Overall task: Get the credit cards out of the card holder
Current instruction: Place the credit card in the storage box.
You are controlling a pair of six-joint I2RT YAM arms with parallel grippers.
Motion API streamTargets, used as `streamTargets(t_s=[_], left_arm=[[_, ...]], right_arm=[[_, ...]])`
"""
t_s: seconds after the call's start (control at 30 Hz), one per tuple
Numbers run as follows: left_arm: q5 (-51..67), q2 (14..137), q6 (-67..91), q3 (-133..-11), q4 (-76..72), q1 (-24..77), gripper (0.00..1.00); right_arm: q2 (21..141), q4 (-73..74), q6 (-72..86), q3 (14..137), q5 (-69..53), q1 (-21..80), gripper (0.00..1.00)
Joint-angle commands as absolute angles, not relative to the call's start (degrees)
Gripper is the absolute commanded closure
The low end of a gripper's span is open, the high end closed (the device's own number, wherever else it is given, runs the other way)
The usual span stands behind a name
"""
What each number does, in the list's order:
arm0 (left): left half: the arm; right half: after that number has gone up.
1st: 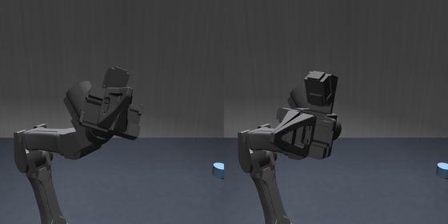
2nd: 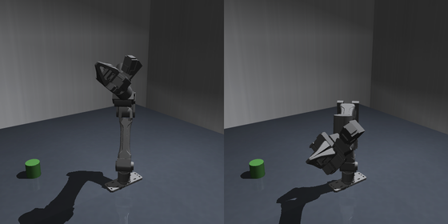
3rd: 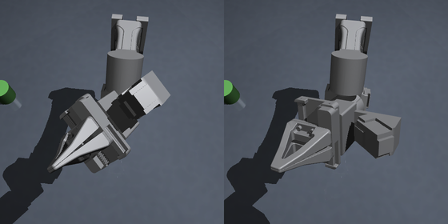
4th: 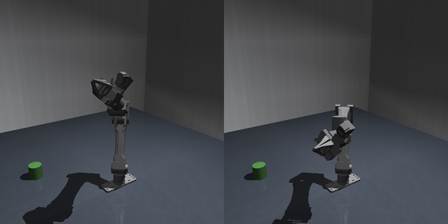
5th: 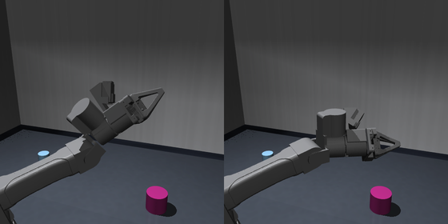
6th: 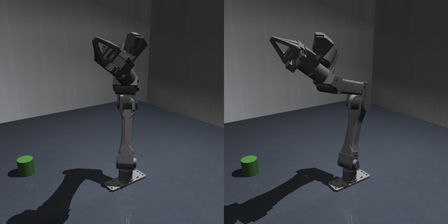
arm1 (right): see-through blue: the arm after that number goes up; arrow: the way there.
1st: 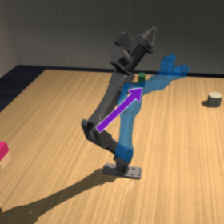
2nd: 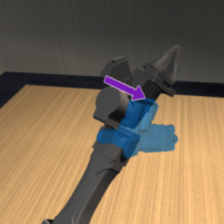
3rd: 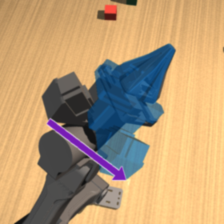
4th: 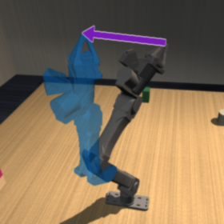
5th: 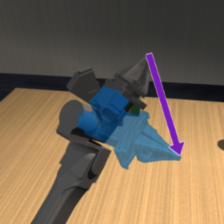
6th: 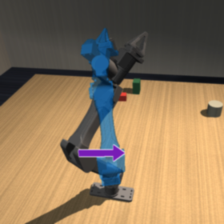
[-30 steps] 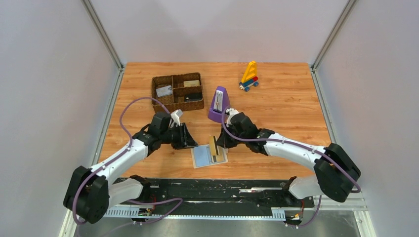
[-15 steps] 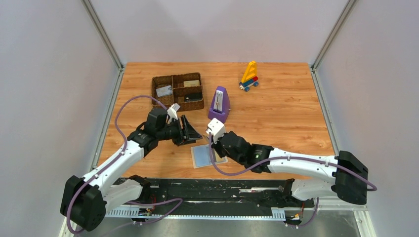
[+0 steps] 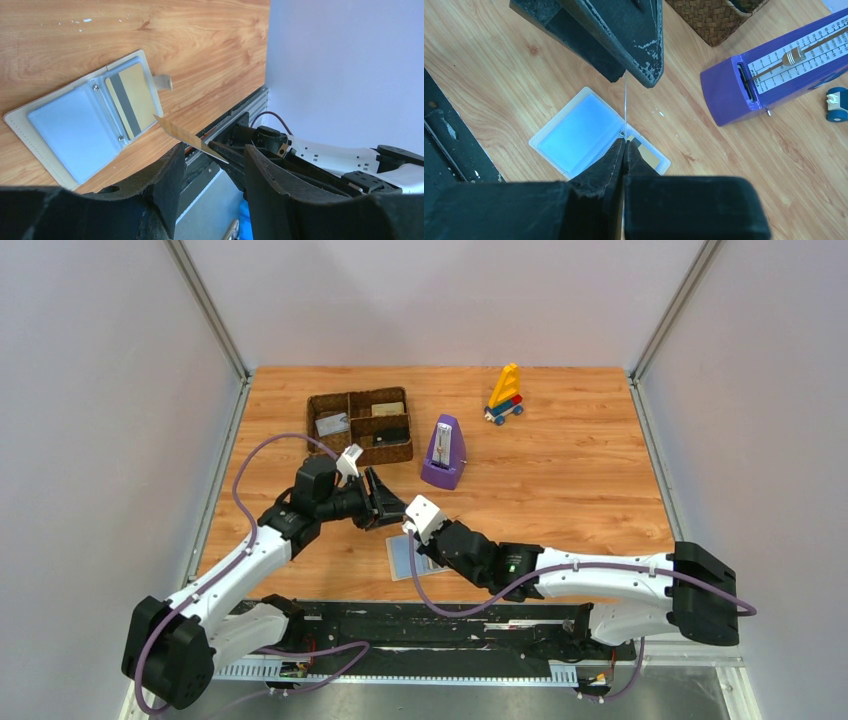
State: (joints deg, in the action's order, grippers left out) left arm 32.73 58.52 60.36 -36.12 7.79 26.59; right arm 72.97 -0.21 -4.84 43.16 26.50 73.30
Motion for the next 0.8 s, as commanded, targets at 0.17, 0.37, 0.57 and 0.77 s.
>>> streamTargets(t_s=[0.17, 0.37, 0.57, 0.77], left_arm=[[34.3, 59.3, 61.4, -34.7, 4.7, 26.8, 0.48], [35.3, 60.8, 61.6, -34.7, 4.3, 26.9, 0.56], [34.8, 60.0, 60.7, -34.5, 3.9, 26.8, 0.93], [35.5, 60.7, 54.8, -35.6, 4.4, 26.8, 1.00]], right_arm=[[73.6, -5.3, -6.7, 44.9, 28.8, 74.6, 1.00], [75.3, -6.0, -7.6, 45.5, 29.4, 75.0, 1.00], [75.4, -4.7, -5.3, 45.0, 29.5, 75.1, 0.85], [72.2, -2.1, -0.8, 42.8, 28.9, 74.2, 0.51]])
